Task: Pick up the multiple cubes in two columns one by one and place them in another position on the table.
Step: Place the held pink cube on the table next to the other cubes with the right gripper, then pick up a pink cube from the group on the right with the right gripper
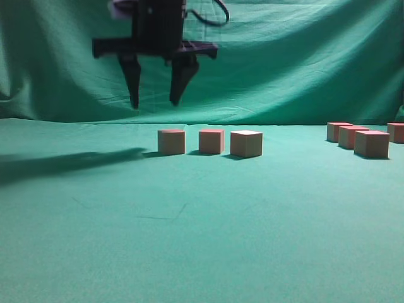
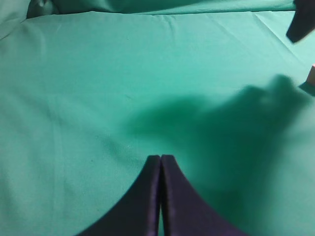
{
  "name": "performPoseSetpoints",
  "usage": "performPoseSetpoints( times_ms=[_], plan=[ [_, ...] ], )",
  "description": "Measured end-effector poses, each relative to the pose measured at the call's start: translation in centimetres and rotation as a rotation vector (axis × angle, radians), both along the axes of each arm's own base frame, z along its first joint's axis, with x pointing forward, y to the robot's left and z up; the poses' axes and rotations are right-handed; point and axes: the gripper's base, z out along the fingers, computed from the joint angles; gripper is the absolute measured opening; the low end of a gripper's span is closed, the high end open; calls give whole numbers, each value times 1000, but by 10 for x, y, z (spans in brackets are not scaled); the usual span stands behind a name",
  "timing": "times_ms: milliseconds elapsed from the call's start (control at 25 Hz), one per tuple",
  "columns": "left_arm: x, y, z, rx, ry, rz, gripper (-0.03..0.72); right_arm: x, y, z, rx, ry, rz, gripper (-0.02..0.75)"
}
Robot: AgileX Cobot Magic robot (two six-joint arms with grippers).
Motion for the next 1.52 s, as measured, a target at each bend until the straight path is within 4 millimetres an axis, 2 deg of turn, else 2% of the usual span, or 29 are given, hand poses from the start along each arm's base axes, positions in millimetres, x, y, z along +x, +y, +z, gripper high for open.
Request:
performPoseSetpoints(
  times_ms=[120, 240, 440, 600, 760, 880, 1040, 1200, 1320, 1520],
  plan=[
    [0, 0, 0, 0, 0, 0, 0, -1, -3, 32, 25, -42, 7, 398],
    [0, 0, 0, 0, 0, 0, 0, -3, -17, 70, 67, -98, -6, 398],
    [0, 0, 0, 0, 0, 0, 0, -8, -71, 153, 152, -224, -46, 398],
    [0, 0, 0, 0, 0, 0, 0, -27, -121, 215, 243, -302, -75, 398],
    [0, 0, 0, 0, 0, 0, 0, -59, -168, 248, 235, -324, -116, 398],
    [0, 0, 0, 0, 0, 0, 0, -77, -205, 245, 192, -281, -182, 398],
    [0, 0, 0, 0, 0, 0, 0, -95, -252, 221, 109, -187, -293, 398],
    [0, 0, 0, 0, 0, 0, 0, -104, -294, 180, 47, -67, -423, 398],
    [0, 0, 0, 0, 0, 0, 0, -101, -322, 142, 28, -6, -523, 398],
    [0, 0, 0, 0, 0, 0, 0, -96, -349, 75, 9, 80, -600, 398]
  ],
)
